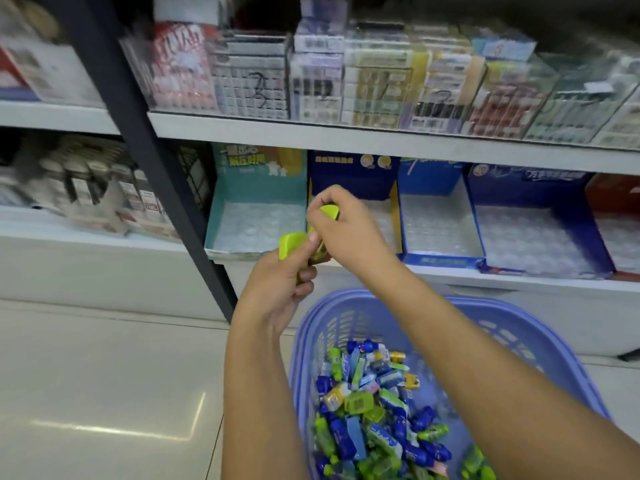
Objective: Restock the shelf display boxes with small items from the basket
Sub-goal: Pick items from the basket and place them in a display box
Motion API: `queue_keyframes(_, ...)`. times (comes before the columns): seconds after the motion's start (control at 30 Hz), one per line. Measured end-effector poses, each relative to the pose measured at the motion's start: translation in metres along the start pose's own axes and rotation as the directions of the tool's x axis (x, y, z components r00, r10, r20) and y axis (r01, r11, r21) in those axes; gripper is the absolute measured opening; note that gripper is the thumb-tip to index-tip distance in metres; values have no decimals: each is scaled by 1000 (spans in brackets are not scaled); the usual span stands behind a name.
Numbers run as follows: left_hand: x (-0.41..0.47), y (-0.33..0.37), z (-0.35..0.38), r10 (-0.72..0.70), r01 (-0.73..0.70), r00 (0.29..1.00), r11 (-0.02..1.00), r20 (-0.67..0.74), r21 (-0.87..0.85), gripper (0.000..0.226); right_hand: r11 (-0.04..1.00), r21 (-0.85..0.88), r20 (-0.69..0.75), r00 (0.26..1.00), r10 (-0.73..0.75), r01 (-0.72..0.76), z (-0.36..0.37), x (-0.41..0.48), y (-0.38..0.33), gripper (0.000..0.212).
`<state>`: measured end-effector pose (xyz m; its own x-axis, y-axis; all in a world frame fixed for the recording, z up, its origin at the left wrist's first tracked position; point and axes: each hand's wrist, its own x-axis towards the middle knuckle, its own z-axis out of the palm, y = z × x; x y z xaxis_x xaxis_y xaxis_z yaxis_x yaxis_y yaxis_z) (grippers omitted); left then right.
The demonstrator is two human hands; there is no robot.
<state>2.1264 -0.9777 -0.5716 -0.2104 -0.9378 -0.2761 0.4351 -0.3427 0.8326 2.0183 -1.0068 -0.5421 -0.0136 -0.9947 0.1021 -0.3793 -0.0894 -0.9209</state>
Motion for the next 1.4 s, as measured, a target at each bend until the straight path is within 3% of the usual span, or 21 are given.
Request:
queue_keyframes(0.07, 1, 6, -18, -74, 72, 997, 976, -1, -207, 14, 987, 158, 268, 963, -13, -31, 6, 8, -4, 10)
queue_keyframes(0.1, 2, 9, -27, -113, 111, 994, 940, 12, -322, 17, 959, 270, 419, 907, -42, -80, 6, 12, -5, 13)
queue_keyframes(0.17, 6, 18, -43, -149, 138, 989, 891, 10, -432, 18, 907, 396, 579, 806, -125, -144, 4, 21, -4, 27)
queue_keyframes(0.23, 11, 24, -51, -144, 118, 989, 898, -29, -424, 24, 924, 376, 554, 817, -161, -74, 8, 31, -3, 28)
queue_keyframes(0.3, 17, 25, -57, -93, 32, 981, 942, -168, -333, 28, 953, 303, 388, 912, -131, 9, 20, 48, -3, 18)
queue_keyframes(0.4, 21, 15, -72, 153, -66, 846, 981, -510, 185, 24, 984, -97, 99, 985, -140, 149, 45, 86, 1, 28)
queue_keyframes(0.47, 23, 4, -82, 327, -33, 776, 875, -539, 484, 19, 902, -348, 103, 967, -233, 254, 64, 109, 5, 39)
queue_keyframes(0.53, 27, -2, -85, 384, -67, 798, 823, -465, 564, 13, 859, -400, 169, 947, -274, 320, 82, 124, 9, 41)
queue_keyframes(0.83, 44, -1, -96, 416, -123, 804, 815, -425, 566, 4, 775, -455, 264, 898, -353, 438, 107, 141, 27, 26)
queue_keyframes(1.0, 42, 2, -100, 387, -111, 825, 826, -412, 553, 4, 557, -624, 346, 833, -431, 548, 104, 148, 29, 33)
queue_keyframes(1.23, 40, 5, -103, 344, -99, 846, 852, -407, 514, 9, 445, -682, 395, 804, -445, 581, 105, 151, 33, 30)
queue_keyframes(1.33, 33, 10, -99, 329, -185, 870, 908, -367, 375, 10, 538, -656, 345, 845, -409, 529, 105, 151, 31, 23)
queue_keyframes(1.4, 29, 18, -95, 299, -251, 896, 951, -329, 180, 18, 509, -680, 369, 846, -384, 528, 103, 150, 27, 23)
